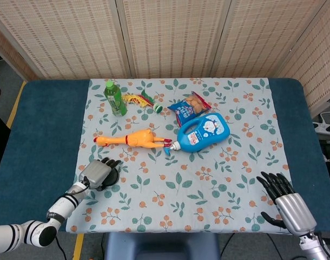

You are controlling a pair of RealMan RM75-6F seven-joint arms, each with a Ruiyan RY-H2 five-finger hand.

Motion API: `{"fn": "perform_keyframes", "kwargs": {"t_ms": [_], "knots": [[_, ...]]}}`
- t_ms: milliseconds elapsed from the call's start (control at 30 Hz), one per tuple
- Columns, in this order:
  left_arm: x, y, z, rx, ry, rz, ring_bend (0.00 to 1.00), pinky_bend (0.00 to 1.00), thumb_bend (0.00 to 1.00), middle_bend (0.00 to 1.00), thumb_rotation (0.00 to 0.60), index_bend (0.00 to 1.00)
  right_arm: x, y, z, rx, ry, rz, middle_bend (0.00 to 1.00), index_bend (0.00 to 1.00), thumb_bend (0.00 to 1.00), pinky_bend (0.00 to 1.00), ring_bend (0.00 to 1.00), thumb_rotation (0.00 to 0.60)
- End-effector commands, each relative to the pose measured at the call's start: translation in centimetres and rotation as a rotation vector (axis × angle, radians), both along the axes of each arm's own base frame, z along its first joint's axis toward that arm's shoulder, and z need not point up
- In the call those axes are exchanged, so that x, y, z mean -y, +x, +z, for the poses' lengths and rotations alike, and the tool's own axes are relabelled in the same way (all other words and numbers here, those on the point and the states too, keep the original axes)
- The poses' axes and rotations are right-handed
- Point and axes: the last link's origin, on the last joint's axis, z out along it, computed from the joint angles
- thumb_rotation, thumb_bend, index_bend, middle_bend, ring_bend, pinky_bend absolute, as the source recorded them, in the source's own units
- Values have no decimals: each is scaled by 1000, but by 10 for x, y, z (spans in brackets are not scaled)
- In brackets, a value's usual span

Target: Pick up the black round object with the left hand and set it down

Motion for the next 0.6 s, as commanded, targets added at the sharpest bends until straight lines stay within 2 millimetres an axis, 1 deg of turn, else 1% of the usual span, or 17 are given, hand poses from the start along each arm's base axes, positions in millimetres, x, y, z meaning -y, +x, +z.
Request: {"fn": "perform_keyframes", "kwargs": {"t_ms": [33, 133, 367, 600], "knots": [[0, 3, 2, 47, -5, 8, 0, 281, 436, 0, 600, 0, 0, 0, 0, 0, 0, 0, 0, 0, 118, 0, 0, 600], [1, 3, 4, 70, -19, 23, 0, 253, 413, 0, 600, 0, 0, 0, 0, 1, 0, 1, 0, 0, 117, 0, 0, 600], [3, 1, 12, 82, -12, 16, 0, 224, 413, 0, 600, 0, -1, 1, -1, 7, 22, 7, 0, 0, 118, 0, 0, 600], [8, 1, 23, 94, 26, -12, 0, 233, 392, 0, 600, 0, -2, 2, -1, 8, 22, 11, 0, 0, 118, 0, 0, 600]]}}
